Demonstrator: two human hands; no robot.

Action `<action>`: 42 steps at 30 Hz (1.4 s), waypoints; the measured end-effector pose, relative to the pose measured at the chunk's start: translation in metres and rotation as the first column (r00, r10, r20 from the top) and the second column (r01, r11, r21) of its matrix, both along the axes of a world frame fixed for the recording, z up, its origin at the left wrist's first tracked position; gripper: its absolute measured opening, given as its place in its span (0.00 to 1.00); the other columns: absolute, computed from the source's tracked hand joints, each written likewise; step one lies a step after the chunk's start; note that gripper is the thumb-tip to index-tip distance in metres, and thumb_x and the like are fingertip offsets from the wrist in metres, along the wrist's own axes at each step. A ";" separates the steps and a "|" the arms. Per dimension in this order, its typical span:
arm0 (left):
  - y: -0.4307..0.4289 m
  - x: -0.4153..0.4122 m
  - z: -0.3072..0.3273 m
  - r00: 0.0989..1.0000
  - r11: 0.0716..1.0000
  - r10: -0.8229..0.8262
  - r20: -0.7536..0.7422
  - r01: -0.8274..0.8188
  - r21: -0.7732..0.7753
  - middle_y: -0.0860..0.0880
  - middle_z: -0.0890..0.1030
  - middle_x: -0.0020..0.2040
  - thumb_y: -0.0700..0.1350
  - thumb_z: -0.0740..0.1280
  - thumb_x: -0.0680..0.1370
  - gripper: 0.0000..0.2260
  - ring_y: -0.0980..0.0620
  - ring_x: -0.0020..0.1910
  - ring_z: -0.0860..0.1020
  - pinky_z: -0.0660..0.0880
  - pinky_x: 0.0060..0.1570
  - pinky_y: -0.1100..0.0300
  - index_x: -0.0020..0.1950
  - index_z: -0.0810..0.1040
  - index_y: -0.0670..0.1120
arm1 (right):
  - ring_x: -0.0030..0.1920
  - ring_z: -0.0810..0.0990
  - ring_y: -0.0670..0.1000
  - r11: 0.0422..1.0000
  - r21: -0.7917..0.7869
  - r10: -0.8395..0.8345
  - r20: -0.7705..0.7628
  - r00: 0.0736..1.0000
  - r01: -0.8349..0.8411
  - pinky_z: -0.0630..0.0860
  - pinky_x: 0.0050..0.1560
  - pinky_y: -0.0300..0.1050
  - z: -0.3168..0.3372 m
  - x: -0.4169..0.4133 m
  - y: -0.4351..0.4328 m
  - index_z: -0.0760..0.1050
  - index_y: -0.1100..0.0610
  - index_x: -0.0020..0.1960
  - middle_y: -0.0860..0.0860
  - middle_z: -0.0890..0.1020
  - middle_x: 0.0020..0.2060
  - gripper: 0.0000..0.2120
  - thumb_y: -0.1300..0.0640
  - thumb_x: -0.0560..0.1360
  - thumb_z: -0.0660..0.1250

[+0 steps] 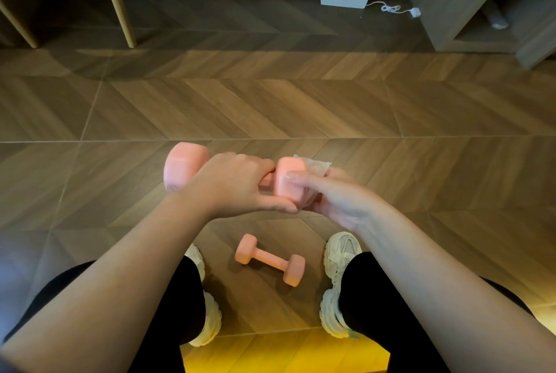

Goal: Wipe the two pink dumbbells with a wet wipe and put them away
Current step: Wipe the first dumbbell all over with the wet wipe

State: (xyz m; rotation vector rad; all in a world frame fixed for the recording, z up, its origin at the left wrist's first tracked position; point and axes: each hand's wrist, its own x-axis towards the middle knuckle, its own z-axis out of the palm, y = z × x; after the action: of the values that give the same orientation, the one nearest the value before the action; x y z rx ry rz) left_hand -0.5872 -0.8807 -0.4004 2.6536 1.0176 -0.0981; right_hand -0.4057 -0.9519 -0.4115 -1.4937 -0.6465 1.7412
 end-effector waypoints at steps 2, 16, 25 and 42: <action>-0.001 -0.002 -0.005 0.994 0.998 0.007 0.110 -0.014 0.062 0.57 0.76 0.43 0.78 0.56 0.68 0.30 0.54 0.44 0.73 0.63 0.44 0.57 0.46 0.74 0.53 | 0.50 0.83 0.54 0.997 -0.053 -0.064 -0.039 0.997 0.062 0.81 0.46 0.50 0.000 -0.005 -0.001 0.76 0.57 0.65 0.56 0.84 0.53 0.34 0.52 0.60 0.76; 0.003 0.016 0.017 -0.102 0.094 0.991 0.082 0.118 -0.988 0.50 0.78 0.35 0.53 0.68 0.78 0.12 0.53 0.37 0.78 0.73 0.41 0.58 0.43 0.75 0.46 | 0.51 0.82 0.54 0.974 0.077 -0.191 -0.232 0.954 0.214 0.80 0.56 0.52 0.021 -0.021 0.005 0.78 0.56 0.59 0.53 0.86 0.47 0.21 0.54 0.67 0.74; 0.018 0.007 0.037 -0.484 0.144 0.871 -0.088 0.422 -0.895 0.53 0.59 0.24 0.40 0.59 0.79 0.16 0.55 0.21 0.59 0.61 0.25 0.63 0.33 0.59 0.49 | 0.70 0.71 0.43 0.650 0.700 -0.236 0.554 0.798 -0.294 0.70 0.70 0.47 0.029 -0.059 -0.002 0.77 0.55 0.67 0.45 0.77 0.67 0.16 0.57 0.80 0.67; 0.017 0.016 0.042 -0.339 0.156 0.941 -0.018 0.479 -0.864 0.53 0.60 0.24 0.41 0.60 0.79 0.16 0.55 0.23 0.60 0.61 0.26 0.63 0.32 0.60 0.49 | 0.59 0.79 0.66 0.997 0.023 0.081 -0.343 0.936 -0.078 0.79 0.57 0.57 0.036 -0.039 0.004 0.70 0.60 0.71 0.63 0.79 0.62 0.31 0.42 0.75 0.66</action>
State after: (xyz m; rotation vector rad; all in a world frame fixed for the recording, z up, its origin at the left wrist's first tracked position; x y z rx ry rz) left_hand -0.5713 -0.8638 -0.3586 0.1353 0.7752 1.1417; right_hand -0.4448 -0.9475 -0.3756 -1.1278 -0.5351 1.9969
